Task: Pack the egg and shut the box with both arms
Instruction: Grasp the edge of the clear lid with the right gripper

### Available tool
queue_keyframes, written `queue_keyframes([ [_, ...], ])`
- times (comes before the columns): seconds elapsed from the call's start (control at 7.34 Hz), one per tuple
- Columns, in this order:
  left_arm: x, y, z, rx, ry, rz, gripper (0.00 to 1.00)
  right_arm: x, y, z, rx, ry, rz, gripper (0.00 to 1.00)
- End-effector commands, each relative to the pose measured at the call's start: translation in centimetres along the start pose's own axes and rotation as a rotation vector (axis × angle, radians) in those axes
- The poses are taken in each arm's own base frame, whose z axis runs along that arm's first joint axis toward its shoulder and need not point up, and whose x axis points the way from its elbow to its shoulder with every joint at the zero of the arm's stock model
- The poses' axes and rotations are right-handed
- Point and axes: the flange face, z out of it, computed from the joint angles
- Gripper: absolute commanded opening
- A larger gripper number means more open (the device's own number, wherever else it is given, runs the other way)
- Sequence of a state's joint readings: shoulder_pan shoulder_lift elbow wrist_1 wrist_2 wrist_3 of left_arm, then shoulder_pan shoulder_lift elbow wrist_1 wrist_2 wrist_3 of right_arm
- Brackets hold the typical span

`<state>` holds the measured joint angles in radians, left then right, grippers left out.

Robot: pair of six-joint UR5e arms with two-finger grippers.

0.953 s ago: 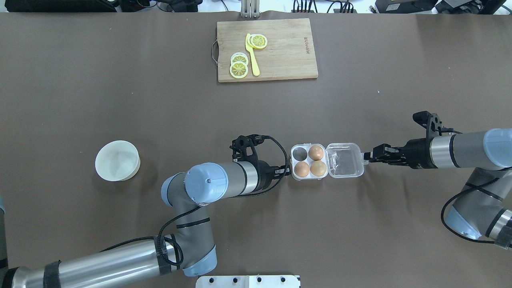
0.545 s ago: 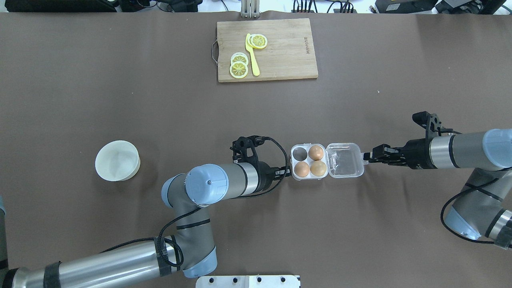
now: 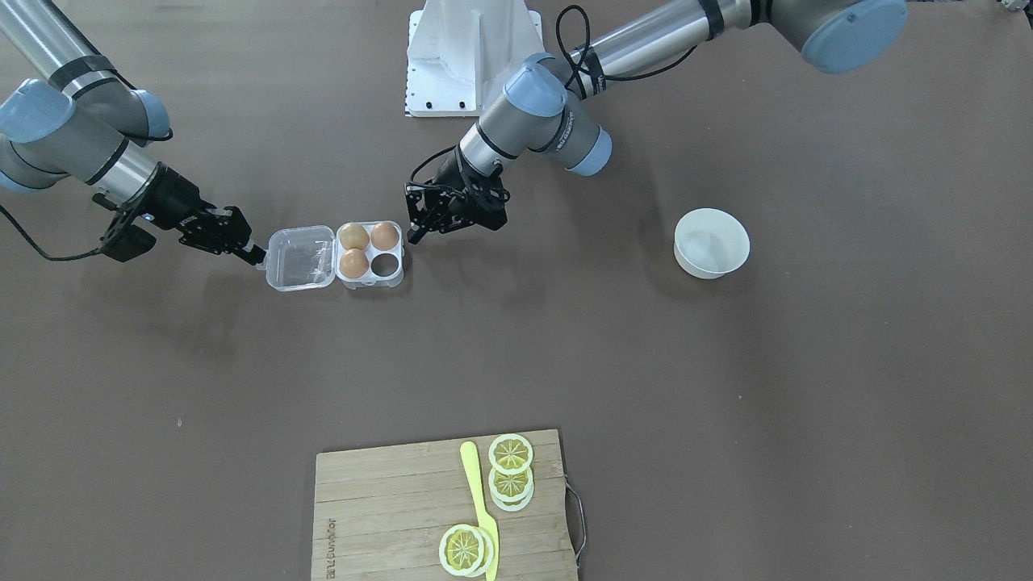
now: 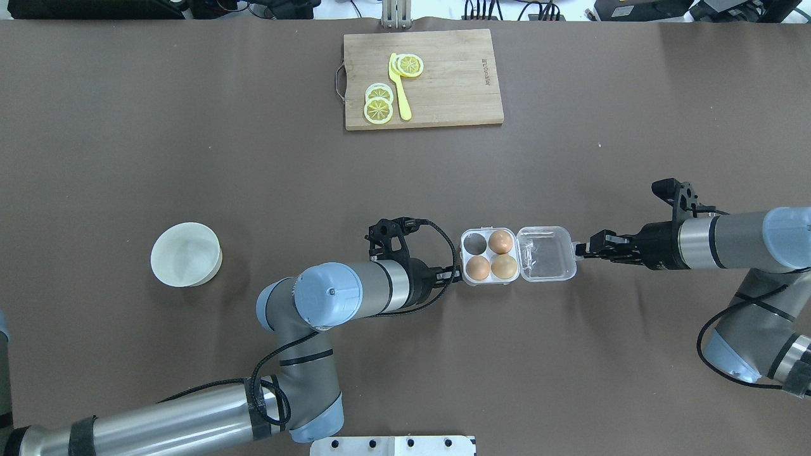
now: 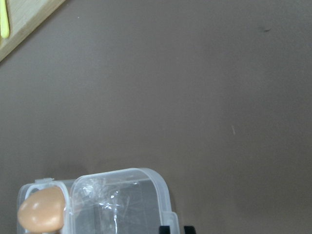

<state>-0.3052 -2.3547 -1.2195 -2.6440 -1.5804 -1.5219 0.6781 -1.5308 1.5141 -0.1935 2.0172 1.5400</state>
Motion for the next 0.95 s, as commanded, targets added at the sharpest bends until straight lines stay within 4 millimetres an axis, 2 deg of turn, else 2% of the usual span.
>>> queue_keyframes([
  [0.0, 0.0, 0.0, 0.0, 0.000, 0.000, 0.000, 0.00, -0.1, 0.3, 0.4, 0.008, 0.000, 0.001, 0.22],
  [0.68, 0.0, 0.0, -0.1, -0.001, 0.005, 0.000, 0.00, -0.8, 0.4, 0.1, 0.007, -0.014, -0.006, 0.14],
  [0.82, -0.5, 0.0, -0.1, -0.001, 0.001, 0.000, 0.00, -1.3, 0.6, -0.3, 0.002, -0.025, -0.011, 0.14],
])
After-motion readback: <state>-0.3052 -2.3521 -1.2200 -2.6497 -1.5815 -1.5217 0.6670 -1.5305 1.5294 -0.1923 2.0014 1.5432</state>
